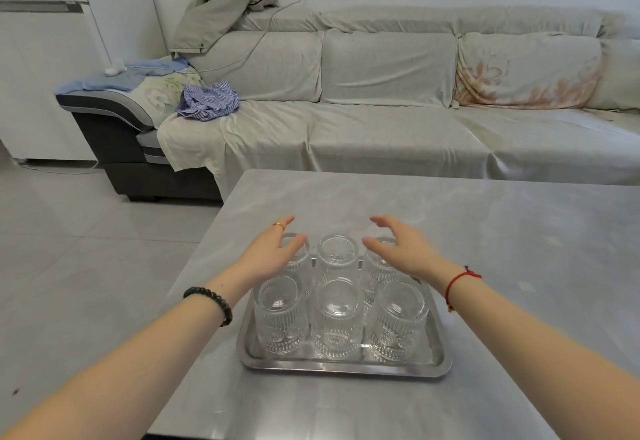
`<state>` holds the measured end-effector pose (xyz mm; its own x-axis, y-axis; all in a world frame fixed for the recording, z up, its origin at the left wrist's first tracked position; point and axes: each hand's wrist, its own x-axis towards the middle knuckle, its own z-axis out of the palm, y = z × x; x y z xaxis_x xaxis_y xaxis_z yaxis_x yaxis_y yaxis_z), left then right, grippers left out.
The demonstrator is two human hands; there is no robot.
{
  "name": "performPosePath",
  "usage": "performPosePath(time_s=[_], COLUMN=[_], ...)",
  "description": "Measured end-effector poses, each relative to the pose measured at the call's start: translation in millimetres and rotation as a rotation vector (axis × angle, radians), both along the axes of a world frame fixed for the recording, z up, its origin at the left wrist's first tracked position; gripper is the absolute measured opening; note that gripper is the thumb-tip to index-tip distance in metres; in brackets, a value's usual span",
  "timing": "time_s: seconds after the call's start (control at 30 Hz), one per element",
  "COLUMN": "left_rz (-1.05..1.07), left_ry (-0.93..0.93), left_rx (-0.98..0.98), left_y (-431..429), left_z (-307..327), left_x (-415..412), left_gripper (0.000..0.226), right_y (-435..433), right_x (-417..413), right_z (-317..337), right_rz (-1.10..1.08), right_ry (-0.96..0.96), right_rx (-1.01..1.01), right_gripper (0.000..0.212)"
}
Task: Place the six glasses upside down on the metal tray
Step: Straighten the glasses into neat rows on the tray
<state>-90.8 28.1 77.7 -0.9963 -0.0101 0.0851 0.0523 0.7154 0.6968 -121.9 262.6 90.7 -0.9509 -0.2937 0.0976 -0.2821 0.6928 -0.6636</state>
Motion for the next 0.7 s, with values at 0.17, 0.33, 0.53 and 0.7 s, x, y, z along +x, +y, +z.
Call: performPosePath(time_s=[0.17,0.33,0.53,0.7], left_rz=[-0.254,-0.268,-0.177,0.060], left_ry=[-0.040,-0.039,0.099,0.091], left_rx=[-0.411,-0.451,-0.215,0.114], left_y=[30,34,8,-17], left_z=[3,2,0,-33], left_x=[-11,-10,30,95], left_gripper=[0.048,0.045,0.064,0.099], right_y=[-29,-35,-23,-18], right_x=[-3,3,42,100], right_z=[-2,-3,5,-22], right_rz=[0.155,0.132,0.064,0.099], right_ry=[0.005,-0.011,0.097,0.255], right_rx=[0.353,0.413,0.129,0.303], right_gripper=[0.056,0.056,0.073,0.095])
